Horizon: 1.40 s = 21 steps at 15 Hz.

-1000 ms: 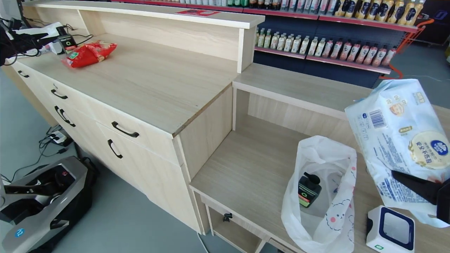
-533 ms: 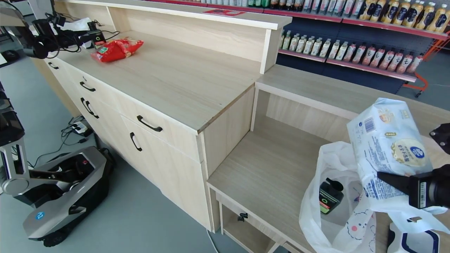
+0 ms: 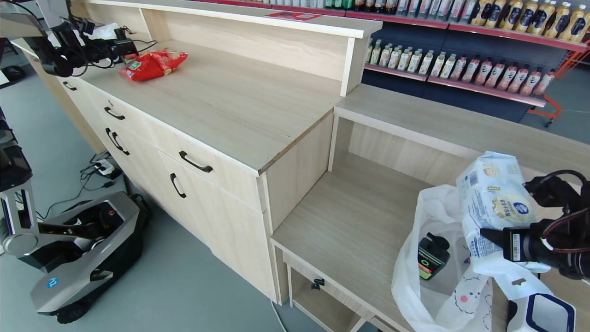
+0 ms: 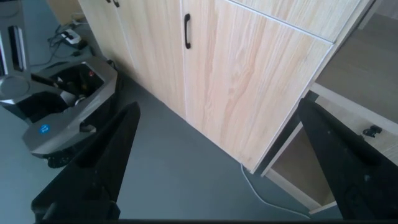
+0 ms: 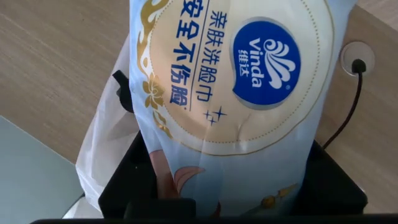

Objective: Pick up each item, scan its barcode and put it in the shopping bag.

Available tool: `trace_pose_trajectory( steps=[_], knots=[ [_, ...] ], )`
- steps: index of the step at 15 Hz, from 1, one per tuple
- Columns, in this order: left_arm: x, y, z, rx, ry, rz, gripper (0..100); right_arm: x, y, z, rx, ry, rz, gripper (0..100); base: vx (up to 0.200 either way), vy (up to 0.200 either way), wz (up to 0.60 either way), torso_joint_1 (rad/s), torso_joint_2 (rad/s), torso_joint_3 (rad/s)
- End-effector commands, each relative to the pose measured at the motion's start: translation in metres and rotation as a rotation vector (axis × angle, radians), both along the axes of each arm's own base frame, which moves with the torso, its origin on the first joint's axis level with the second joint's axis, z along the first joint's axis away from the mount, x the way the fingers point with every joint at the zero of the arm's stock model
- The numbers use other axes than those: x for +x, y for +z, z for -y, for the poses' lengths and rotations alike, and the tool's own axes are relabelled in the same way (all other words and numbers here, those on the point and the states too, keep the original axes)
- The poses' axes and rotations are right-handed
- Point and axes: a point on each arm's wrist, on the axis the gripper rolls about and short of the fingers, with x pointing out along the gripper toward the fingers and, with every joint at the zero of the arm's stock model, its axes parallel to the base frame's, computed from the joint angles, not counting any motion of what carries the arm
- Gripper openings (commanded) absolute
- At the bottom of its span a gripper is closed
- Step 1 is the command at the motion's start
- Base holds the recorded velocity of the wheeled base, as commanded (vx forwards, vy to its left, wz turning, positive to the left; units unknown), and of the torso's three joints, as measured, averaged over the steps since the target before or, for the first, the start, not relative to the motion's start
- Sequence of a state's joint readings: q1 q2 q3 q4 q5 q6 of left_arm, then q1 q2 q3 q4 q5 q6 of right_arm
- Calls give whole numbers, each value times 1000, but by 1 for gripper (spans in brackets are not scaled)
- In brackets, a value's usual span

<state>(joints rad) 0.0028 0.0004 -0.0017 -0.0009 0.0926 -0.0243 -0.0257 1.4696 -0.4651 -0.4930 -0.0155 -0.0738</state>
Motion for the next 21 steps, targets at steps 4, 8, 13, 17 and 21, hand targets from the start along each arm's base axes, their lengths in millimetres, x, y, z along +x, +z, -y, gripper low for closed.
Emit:
trace_pose_trajectory(
  steps=[4, 8, 13, 17, 21],
  knots=[
    [0, 0, 0, 0, 1, 1, 100, 33, -43, 3, 0, -6, -99, 0, 0, 0, 0, 0, 0, 0],
    [0, 0, 0, 0, 1, 1, 100, 43, -51, 1, 1, 6, -81, 0, 0, 0, 0, 0, 0, 0],
    [0, 0, 0, 0, 1, 1, 100, 55, -53, -7, 32, 76, -7, 0, 0, 0, 0, 0, 0, 0],
    [0, 0, 0, 0, 1, 1, 100, 60, -61, -8, 43, 98, -16, 0, 0, 0, 0, 0, 0, 0],
    [0, 0, 0, 0, 1, 1, 100, 60, -67, -7, 14, 109, -38, 0, 0, 0, 0, 0, 0, 0]
  ],
)
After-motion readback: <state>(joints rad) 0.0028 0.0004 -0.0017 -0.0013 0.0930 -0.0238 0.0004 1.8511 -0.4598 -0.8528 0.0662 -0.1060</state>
